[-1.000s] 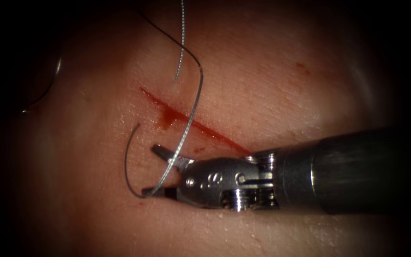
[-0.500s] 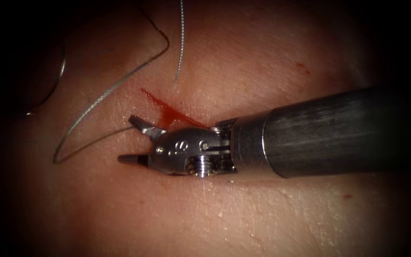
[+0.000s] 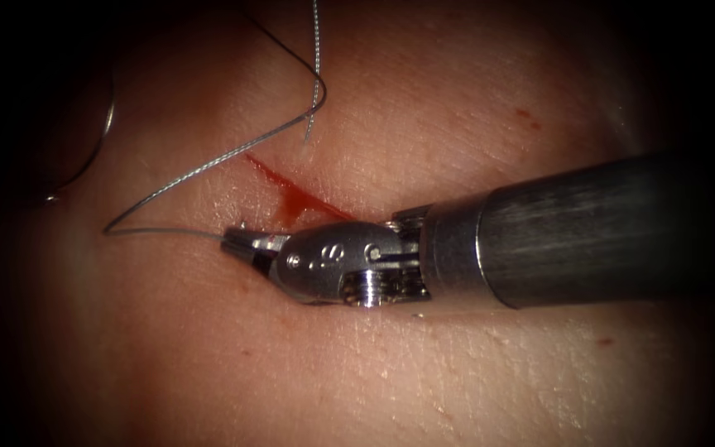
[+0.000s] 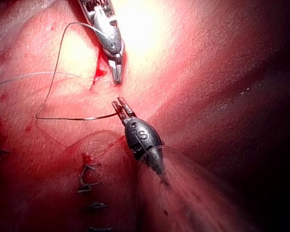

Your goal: Wound Closure

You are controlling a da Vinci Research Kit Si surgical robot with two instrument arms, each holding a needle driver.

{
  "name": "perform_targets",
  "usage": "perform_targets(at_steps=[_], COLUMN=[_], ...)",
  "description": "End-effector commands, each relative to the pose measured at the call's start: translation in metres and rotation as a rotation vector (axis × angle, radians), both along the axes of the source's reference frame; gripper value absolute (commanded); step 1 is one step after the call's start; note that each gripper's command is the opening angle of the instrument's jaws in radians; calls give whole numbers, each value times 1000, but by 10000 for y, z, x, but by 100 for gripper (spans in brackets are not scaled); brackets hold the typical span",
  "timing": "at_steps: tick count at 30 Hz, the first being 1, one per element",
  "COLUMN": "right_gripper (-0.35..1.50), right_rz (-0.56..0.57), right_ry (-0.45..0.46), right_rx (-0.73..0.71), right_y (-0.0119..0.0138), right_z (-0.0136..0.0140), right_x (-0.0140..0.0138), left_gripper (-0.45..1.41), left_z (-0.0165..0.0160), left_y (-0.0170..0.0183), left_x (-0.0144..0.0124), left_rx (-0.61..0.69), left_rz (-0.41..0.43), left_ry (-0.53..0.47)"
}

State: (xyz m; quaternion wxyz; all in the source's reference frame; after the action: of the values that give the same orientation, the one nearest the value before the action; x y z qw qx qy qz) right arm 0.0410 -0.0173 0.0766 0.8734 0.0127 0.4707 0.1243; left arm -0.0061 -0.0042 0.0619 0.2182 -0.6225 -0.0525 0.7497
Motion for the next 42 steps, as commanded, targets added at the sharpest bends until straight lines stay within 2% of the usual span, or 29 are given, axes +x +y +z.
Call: perform_targets(at_steps=[1,2,4,8,12,16,22,25,29,34,42], right_gripper=[-35,-35,-35,-35,-35,-35,-35,-35,-35,-35,-35], right_rz=[-15,-32,-34,-56,-63,-87,-100,-134,-170,-167,-141], right_ry=[2,9,5,14,20,38,48,52,63,58,17], right_rx=[7,8,6,7,10,12,15,24,24,19,14], right_y=[-16,-28,-34,-61,-74,-97,-108,-121,-146,-149,-129], right_z=[-3,-12,-17,-45,-58,-84,-101,-114,-140,-143,-128], right_x=[-1,-11,-15,-36,-39,-34,-31,-34,-52,-66,-90], left_gripper=[-45,-45,-45,-45,-45,-45,-45,-45,-45,-45,-45], left_z=[7,7,7,7,7,7,7,7,8,9,7], left_y=[-5,-5,-5,-5,-5,-6,-6,-6,-9,-27,-33], left_x=[-4,-4,-4,-5,-5,-4,-4,-4,-7,-15,-16], left_rx=[2,2,2,2,2,2,2,2,0,-4,-5], left_rz=[1,1,1,0,0,1,1,1,1,8,14], left_ry=[-1,-1,-1,-1,-1,-1,-1,-1,-1,-9,-14])
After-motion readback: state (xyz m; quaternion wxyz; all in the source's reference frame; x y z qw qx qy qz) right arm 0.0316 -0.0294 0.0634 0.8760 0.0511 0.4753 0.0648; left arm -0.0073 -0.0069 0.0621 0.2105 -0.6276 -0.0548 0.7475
